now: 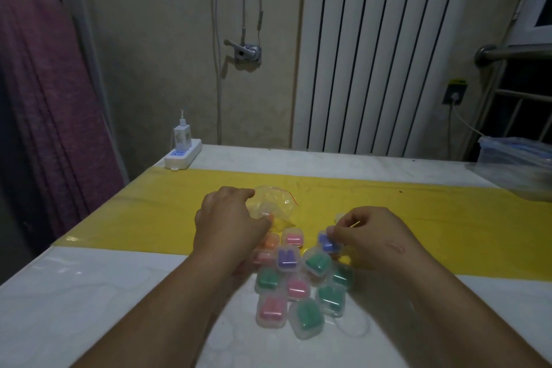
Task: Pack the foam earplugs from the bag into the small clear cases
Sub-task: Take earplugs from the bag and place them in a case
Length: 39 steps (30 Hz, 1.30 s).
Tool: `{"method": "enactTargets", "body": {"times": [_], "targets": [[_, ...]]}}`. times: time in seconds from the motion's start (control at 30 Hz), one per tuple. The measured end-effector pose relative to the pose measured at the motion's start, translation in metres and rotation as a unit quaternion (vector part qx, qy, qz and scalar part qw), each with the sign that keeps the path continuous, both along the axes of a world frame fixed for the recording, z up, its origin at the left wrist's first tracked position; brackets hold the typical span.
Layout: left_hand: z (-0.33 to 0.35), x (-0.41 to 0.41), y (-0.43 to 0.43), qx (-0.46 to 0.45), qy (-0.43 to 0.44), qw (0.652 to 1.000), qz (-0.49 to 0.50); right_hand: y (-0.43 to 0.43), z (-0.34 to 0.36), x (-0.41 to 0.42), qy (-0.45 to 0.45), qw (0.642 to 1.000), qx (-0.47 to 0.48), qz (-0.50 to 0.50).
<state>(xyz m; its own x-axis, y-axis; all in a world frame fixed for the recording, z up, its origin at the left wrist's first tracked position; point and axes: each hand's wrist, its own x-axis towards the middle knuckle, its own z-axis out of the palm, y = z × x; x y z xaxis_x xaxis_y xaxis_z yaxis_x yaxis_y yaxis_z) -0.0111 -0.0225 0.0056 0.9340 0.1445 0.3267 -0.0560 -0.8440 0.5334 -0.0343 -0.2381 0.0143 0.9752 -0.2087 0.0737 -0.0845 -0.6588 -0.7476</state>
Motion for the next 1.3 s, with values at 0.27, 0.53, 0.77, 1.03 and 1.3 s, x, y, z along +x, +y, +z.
{"method": "enactTargets", "body": {"times": [0.27, 0.53, 0.77, 1.03, 1.3], "targets": [[0.002, -0.003, -0.001, 0.045, -0.025, 0.998, 0.028, 0.014, -0.001, -0.002, -0.097, 0.995, -0.003, 0.023], [0.001, 0.002, 0.002, 0.016, 0.036, 0.999, 0.027, 0.022, -0.008, -0.001, -0.105, 0.993, 0.032, 0.045], [0.0, 0.004, -0.001, -0.074, -0.044, 0.995, -0.042, 0.019, -0.005, 0.001, -0.151, 0.986, 0.064, 0.045], [0.004, -0.007, -0.01, -0.186, -0.066, 0.97, -0.139, 0.02, 0.003, -0.005, -0.178, 0.98, 0.062, 0.059], [0.003, -0.01, -0.014, -0.206, -0.051, 0.954, -0.211, 0.027, 0.002, -0.008, -0.096, 0.991, -0.077, 0.045]]}}
